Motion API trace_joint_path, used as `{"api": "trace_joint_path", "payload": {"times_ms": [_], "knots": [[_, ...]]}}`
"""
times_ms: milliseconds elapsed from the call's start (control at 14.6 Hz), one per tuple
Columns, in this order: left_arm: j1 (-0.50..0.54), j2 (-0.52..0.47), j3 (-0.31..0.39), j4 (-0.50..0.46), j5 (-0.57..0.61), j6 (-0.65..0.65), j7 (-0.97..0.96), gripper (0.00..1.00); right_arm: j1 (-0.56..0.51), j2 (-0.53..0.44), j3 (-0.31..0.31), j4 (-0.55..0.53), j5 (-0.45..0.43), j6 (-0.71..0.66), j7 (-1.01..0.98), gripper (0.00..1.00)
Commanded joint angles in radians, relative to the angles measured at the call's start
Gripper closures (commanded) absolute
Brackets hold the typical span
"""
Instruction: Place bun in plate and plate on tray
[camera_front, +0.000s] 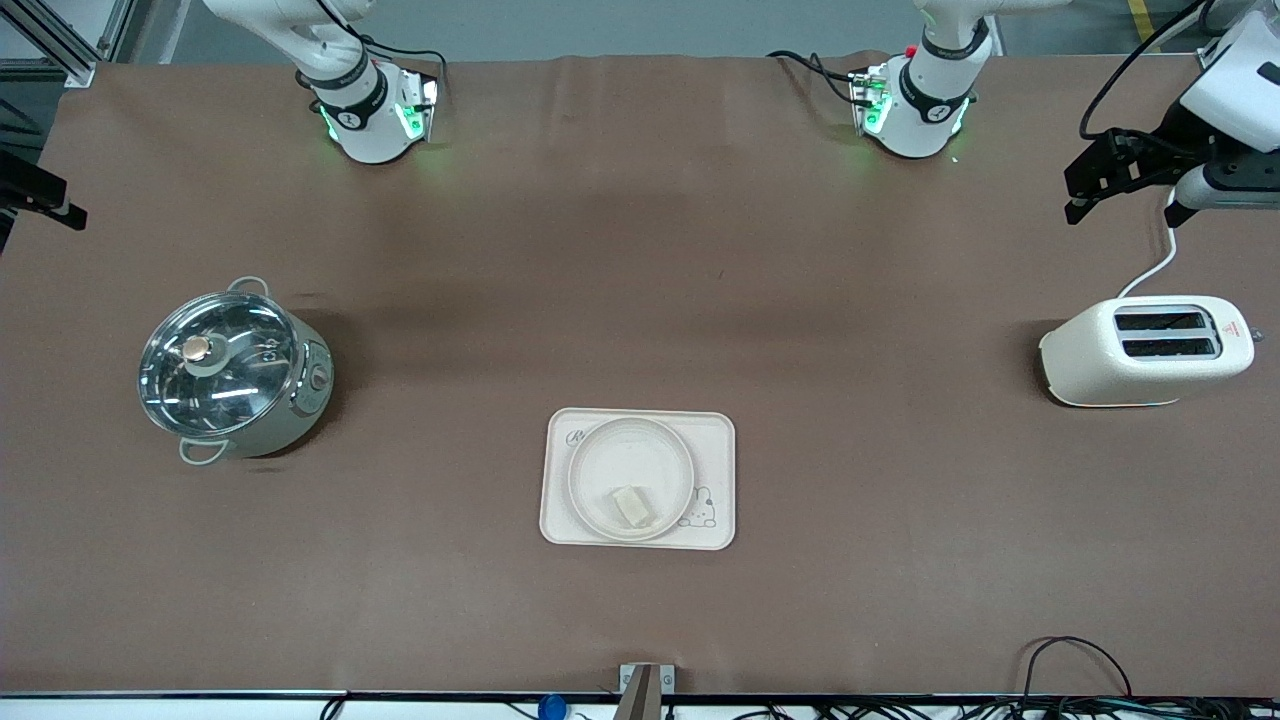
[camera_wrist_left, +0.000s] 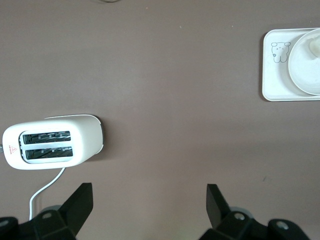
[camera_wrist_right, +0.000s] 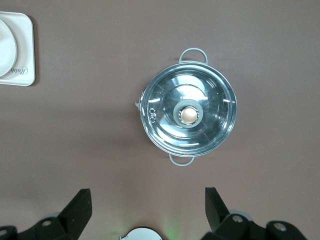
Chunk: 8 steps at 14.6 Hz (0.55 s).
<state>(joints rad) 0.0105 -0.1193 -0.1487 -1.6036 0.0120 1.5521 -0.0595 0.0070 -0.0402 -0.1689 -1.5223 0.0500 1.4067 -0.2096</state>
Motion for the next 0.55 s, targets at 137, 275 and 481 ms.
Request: {"api": "trace_joint_path", "payload": {"times_ms": [137,275,481], "knots": [[0.008,0.009,0.0,0.022,-0.014,-0.021,0.012,0.0,0.019,-0.043,0.031,-0.056,-0.024,0.032,0.079,0.0],[0.006,0.009,0.001,0.022,-0.015,-0.03,0.009,0.0,0.036,-0.043,0.029,-0.056,-0.05,0.031,0.079,0.0],[0.006,0.01,0.0,0.022,-0.015,-0.038,0.003,0.0,0.041,-0.04,0.034,-0.05,-0.073,0.031,0.079,0.0]]}}
